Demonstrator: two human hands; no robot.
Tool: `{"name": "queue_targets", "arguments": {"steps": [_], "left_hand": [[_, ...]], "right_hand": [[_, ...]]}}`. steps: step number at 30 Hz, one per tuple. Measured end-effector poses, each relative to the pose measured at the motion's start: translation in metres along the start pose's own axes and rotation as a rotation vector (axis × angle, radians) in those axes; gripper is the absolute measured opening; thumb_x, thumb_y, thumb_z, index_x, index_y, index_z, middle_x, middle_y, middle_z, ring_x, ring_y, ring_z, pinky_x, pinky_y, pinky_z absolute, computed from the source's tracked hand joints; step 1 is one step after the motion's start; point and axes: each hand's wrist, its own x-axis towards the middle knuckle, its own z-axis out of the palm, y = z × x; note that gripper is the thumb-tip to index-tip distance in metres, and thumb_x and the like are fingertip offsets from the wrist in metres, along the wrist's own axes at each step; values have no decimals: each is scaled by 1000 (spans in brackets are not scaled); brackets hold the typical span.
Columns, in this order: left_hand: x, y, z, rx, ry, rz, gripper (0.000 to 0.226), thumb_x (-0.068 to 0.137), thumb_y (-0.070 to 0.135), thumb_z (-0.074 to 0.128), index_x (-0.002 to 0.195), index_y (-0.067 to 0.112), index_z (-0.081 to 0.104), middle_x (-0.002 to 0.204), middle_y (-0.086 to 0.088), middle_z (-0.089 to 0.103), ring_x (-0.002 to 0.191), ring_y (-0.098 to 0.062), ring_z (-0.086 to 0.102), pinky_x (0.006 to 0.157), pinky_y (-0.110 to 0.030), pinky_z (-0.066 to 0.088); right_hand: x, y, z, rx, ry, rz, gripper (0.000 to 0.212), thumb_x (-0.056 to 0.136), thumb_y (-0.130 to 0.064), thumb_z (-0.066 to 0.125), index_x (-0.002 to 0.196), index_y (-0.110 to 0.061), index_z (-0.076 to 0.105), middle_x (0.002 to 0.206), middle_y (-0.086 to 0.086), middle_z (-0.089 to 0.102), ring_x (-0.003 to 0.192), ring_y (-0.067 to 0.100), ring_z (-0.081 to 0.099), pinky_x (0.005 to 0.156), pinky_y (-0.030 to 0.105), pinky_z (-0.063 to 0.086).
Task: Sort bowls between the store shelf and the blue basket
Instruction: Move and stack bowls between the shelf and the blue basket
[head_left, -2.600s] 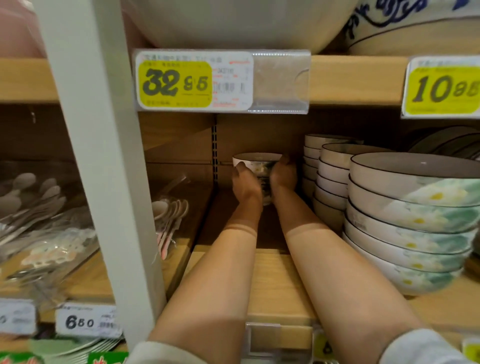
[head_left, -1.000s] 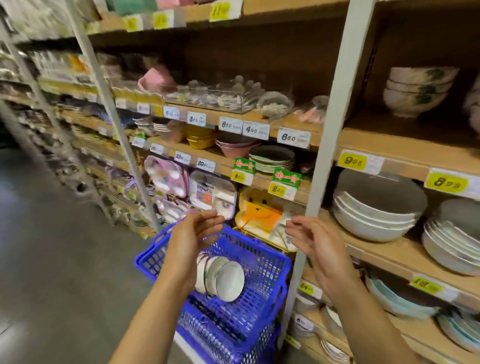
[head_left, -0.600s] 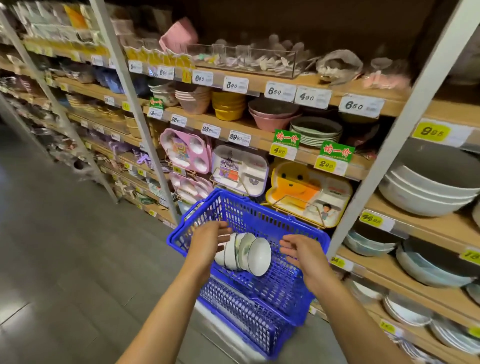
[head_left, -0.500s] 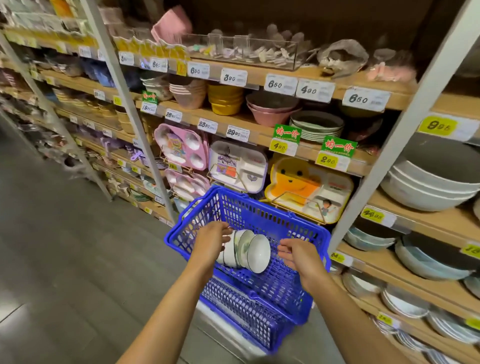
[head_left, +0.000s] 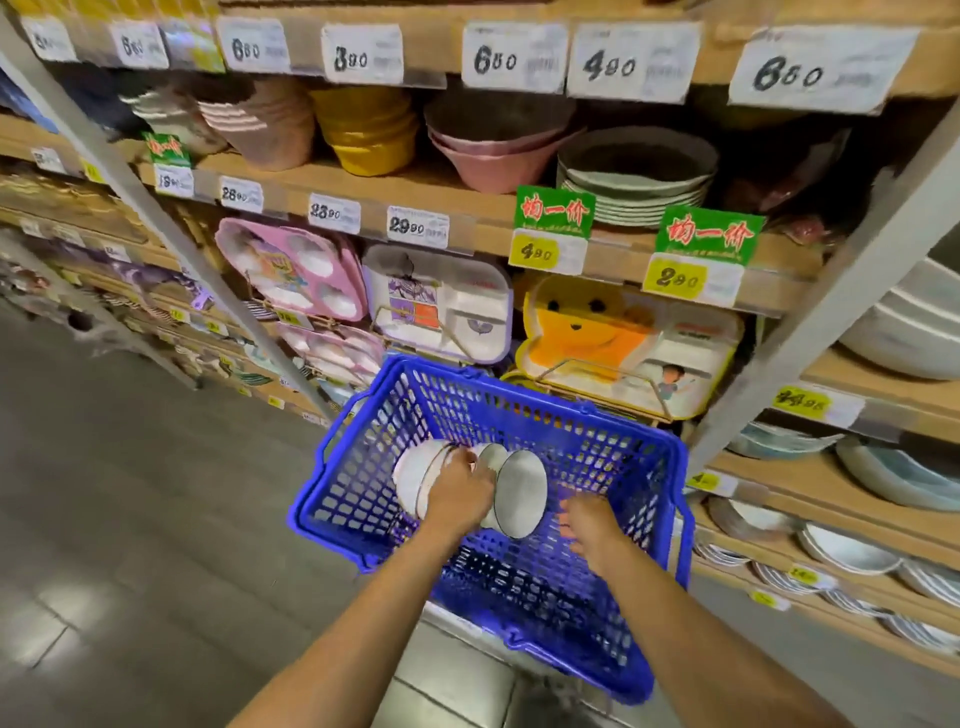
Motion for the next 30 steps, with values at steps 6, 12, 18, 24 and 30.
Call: {"name": "queue_targets", "arguments": {"steps": [6, 12, 18, 24, 30], "left_hand": [[71, -13, 46, 214, -141, 13, 54, 92, 22, 56, 141, 7, 37, 132, -17, 56, 115, -36, 56, 86, -34, 45], [134, -49, 101, 421, -215, -30, 73, 93, 26, 54, 151, 3, 15, 152, -22, 27, 137, -36, 33, 108, -36, 30], [161, -79, 125, 491, -143, -6, 76, 91, 7, 46, 155, 29, 11, 153, -24, 25, 142, -36, 28, 107, -43, 34], [167, -80, 119, 483, -153, 72, 72, 91, 4, 43, 152, 33, 18, 134, -23, 48, 110, -41, 59, 87, -44, 47], [145, -56, 97, 342, -166, 103, 74, 87, -3, 37, 149, 37, 26, 140, -18, 43, 108, -42, 58, 87, -42, 46]], "right_hand": [[67, 8, 10, -78, 89, 147, 31, 100, -7, 38, 70, -15, 38, 69, 6, 37, 58, 21, 34, 50, 30, 26], [133, 26, 41, -242, 96, 133, 25, 97, -9, 42, 74, -19, 44, 96, 14, 41, 66, 14, 37, 53, 26, 26], [176, 46, 57, -445, 59, 136, 38, 101, -22, 41, 132, -3, 54, 138, 19, 52, 111, 29, 54, 93, 35, 41], [189, 62, 66, -339, 146, 129, 30, 96, -16, 42, 117, -4, 60, 124, 21, 60, 107, 33, 58, 76, 35, 41], [169, 45, 53, -61, 280, 104, 45, 105, -31, 32, 126, 0, 57, 130, 24, 56, 113, 36, 56, 93, 44, 46]]}}
